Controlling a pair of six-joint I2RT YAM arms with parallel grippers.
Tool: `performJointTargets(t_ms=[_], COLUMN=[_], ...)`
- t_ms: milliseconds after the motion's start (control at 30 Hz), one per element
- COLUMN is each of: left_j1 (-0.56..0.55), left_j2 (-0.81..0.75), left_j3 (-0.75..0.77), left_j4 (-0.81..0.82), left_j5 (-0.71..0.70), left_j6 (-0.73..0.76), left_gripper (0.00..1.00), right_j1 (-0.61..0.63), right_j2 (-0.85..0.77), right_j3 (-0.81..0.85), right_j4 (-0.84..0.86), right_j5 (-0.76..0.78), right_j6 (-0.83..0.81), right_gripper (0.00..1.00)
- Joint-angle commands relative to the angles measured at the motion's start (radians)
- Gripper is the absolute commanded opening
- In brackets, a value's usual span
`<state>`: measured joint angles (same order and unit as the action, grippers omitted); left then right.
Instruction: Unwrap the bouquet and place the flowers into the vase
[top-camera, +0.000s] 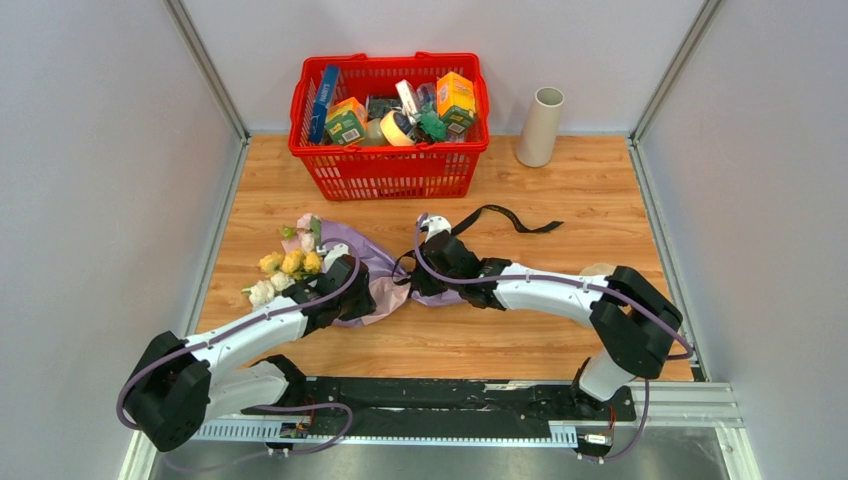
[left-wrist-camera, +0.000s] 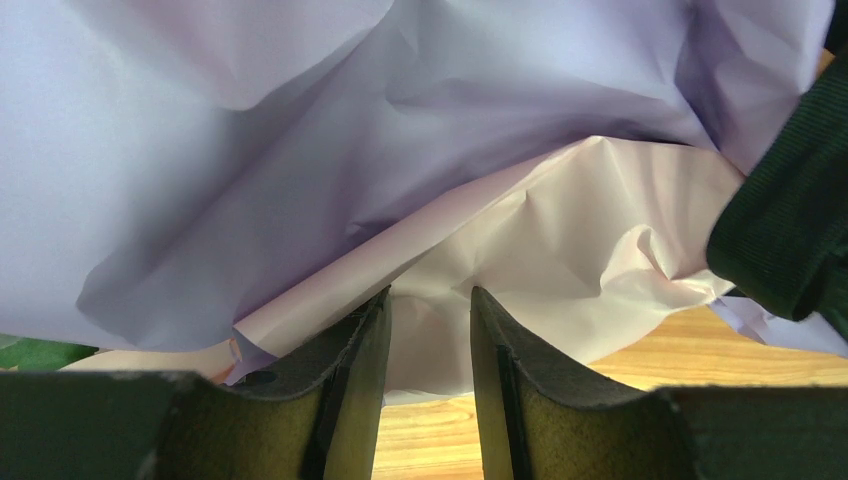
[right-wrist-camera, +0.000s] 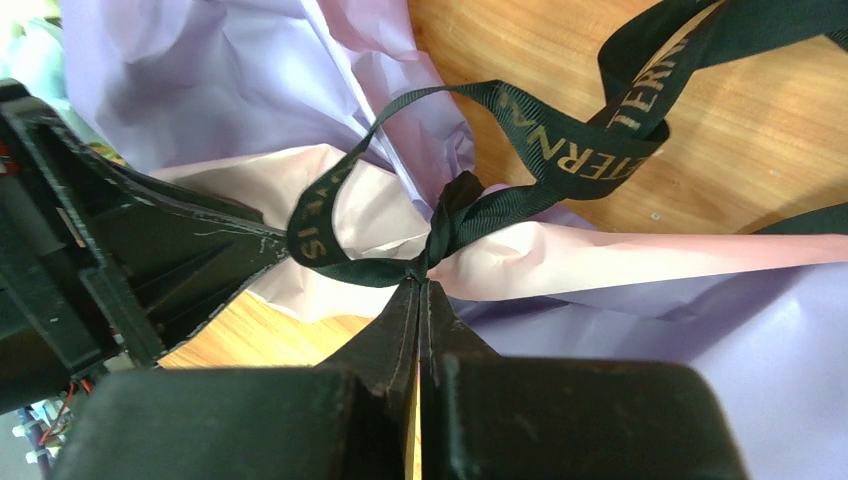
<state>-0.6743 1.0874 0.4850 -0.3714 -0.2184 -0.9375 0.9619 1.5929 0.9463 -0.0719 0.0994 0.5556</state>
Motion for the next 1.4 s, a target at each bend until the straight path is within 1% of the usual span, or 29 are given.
performJointTargets(t_ms=[0,200,367,667,833,1033,1367], left_j1=[-0.001,-0.001,-0.001,-0.001,-0.001,-0.001,-0.001], left_j2=[0.022,0.031,0.032,0.020,0.020,0.029,0.008], left_j3=[0.010,0.021,0.021,0.015,0.021,0.021,0.003], left_j4=[-0.067,-0.086,-0.089,-0.086,-0.090,-0.089,-0.090], left_j5=[-0.042,-0.056,-0.056,-0.058,-0.059,-0.070,-0.079], left_j6=[-0.017,-0.021,-0.023,-0.026,-0.021,-0.015,-0.021], left_gripper=[0.45,0.44,0.45,0.45,0.45,0.45,0.45], right_j1=[-0.002,-0.005,-0.022,-0.045,-0.060,-0.089,-0.100], right_j2=[-0.079,-0.122,-0.166,-0.258,-0.313,-0.398,-0.540], right_j3=[-0.010,-0.027,-0.037,-0.021,-0.014,0.032,0.178], right_j4=[0.017,0.007,0.006,0.003,-0.012,-0.069,-0.108], right_j5=[0.068,0.077,0.056,0.051,0.121,0.223,0.431], right_j6=[-0.014,-0.011,-0.006,-0.014,-0.011,-0.010,-0.042], right_gripper=[0.00,0.00,0.00,0.00,0.00,0.00,0.00])
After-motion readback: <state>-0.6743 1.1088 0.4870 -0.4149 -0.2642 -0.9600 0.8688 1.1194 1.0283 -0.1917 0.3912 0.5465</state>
